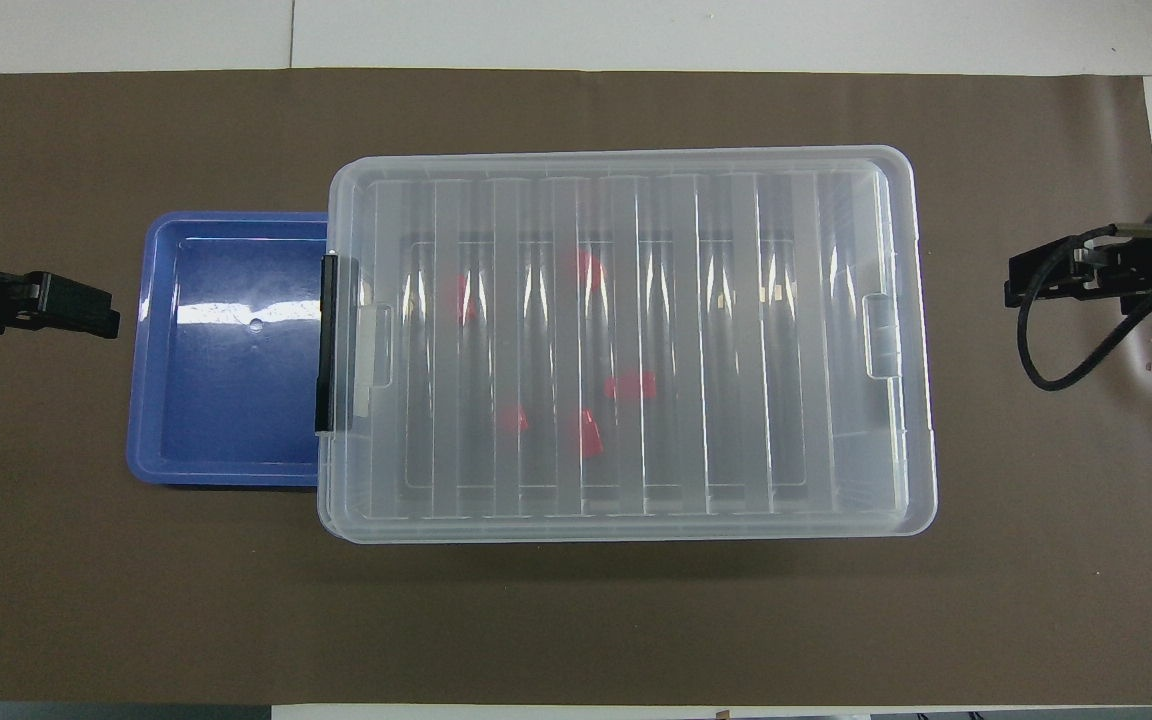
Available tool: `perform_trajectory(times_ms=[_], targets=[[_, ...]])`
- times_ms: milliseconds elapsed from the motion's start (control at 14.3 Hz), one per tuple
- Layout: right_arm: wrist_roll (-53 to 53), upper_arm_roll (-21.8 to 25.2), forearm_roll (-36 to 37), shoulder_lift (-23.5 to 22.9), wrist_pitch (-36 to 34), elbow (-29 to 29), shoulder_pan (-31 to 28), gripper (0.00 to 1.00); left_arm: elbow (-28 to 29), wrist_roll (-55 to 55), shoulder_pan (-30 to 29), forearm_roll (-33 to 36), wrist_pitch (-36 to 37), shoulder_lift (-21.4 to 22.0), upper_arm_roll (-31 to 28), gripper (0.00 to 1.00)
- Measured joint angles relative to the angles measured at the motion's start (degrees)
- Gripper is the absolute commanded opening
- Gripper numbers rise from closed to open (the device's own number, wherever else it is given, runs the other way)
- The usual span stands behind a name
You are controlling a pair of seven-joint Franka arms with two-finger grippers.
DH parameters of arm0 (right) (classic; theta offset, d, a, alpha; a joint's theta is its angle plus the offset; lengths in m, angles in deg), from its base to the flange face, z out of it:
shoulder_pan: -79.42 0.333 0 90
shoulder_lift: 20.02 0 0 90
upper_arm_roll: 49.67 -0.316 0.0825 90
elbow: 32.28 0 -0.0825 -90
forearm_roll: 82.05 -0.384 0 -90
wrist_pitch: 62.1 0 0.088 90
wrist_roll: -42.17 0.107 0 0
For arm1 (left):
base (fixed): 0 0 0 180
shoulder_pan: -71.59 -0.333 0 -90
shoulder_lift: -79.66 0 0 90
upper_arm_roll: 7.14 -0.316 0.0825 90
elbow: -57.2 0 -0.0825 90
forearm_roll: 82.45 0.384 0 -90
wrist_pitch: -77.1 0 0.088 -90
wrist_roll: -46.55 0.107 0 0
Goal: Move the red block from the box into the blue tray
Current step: 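Move the right gripper toward the clear box lid edge, then grip the clear lid with the right gripper and slide it away from the blue tray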
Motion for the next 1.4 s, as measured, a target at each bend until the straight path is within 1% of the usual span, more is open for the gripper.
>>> perform_trajectory(times_ms=[209, 488, 628, 1116, 1395], targets=[[0.7, -0.2, -0.6, 0.1, 7.4, 5.0, 0.5, 1.00, 0.0, 0.0, 0.0, 0.0, 0.0, 0.0, 0.0, 1.00], [0.9, -0.3, -0.6, -0.1, 18.3, 15.0, 2.4, 1.00, 0.0, 0.0, 0.0, 0.0, 0.0, 0.0, 0.0, 1.00], [1.2, -0.3, -0.6, -0.2, 21.7, 18.1, 3.0, 1.00, 0.0, 0.0, 0.0, 0.0, 0.0, 0.0, 0.0, 1.00], [1.3, 0.0, -0.6, -0.3, 24.2, 21.7, 3.0, 1.00, 0.0, 0.0, 0.0, 0.0, 0.0, 0.0, 0.0, 1.00], [0.9, 0.0, -0.6, -0.2, 24.5, 22.8, 2.0, 1.00, 0.0, 0.0, 0.0, 0.0, 0.0, 0.0, 0.0, 1.00]])
